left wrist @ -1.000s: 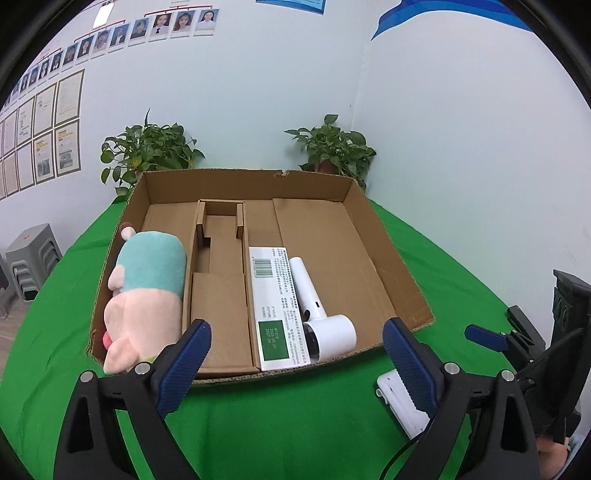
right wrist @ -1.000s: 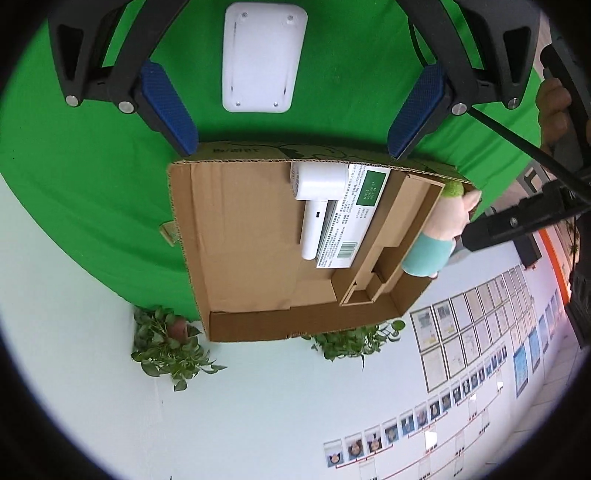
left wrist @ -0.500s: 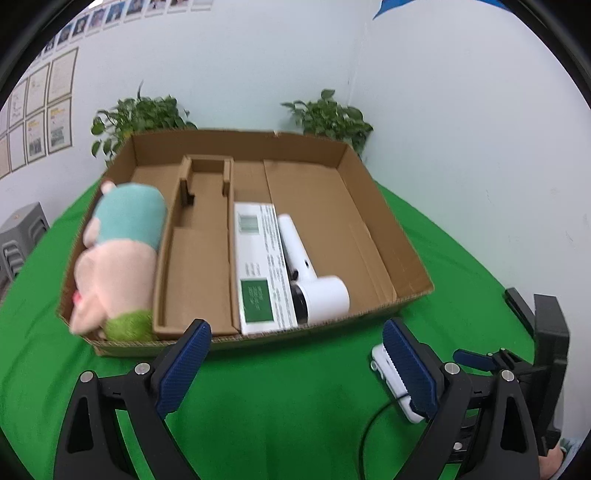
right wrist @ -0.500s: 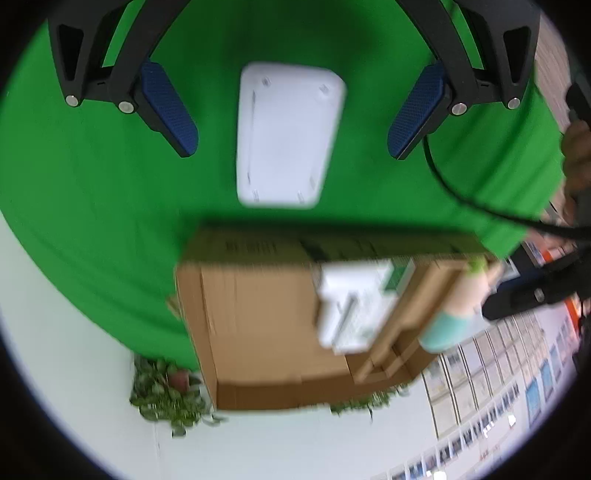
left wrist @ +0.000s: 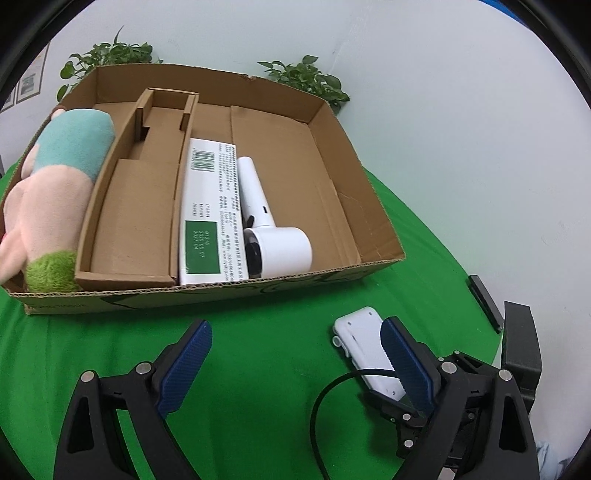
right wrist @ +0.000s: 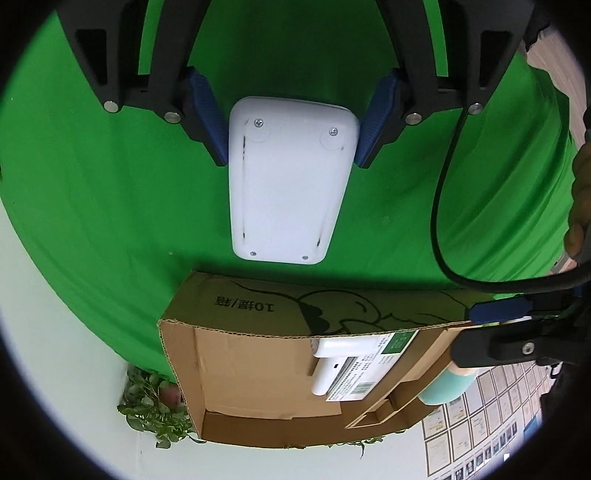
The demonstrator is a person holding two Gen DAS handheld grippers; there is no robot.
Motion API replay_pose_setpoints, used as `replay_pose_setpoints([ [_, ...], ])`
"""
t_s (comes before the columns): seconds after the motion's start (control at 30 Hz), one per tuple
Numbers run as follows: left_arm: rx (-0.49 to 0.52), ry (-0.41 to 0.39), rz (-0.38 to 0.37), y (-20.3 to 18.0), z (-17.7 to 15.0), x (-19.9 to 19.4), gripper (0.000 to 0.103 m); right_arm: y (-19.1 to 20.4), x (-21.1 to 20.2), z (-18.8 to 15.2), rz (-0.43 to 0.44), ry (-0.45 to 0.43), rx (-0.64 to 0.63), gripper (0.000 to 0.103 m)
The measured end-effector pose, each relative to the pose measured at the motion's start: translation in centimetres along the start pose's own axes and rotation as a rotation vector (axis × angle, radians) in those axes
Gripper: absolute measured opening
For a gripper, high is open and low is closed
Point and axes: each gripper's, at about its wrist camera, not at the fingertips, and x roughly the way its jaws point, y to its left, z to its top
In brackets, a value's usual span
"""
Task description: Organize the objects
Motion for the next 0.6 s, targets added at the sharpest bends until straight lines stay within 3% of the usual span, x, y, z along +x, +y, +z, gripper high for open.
replay_pose_setpoints([
  [0.23,0.007,0.061,-0.094,-1.3,-0.3,1.2,0.088,0.0,-2.0,-2.5,0.037,0.019,-0.023,0.066],
  [0.6,-0.034,0.264,-0.318,-5.5,-3.2,7.1,0.072,-1.9,-3.4,-4.9,0.007,0.027,0.029,0.066],
])
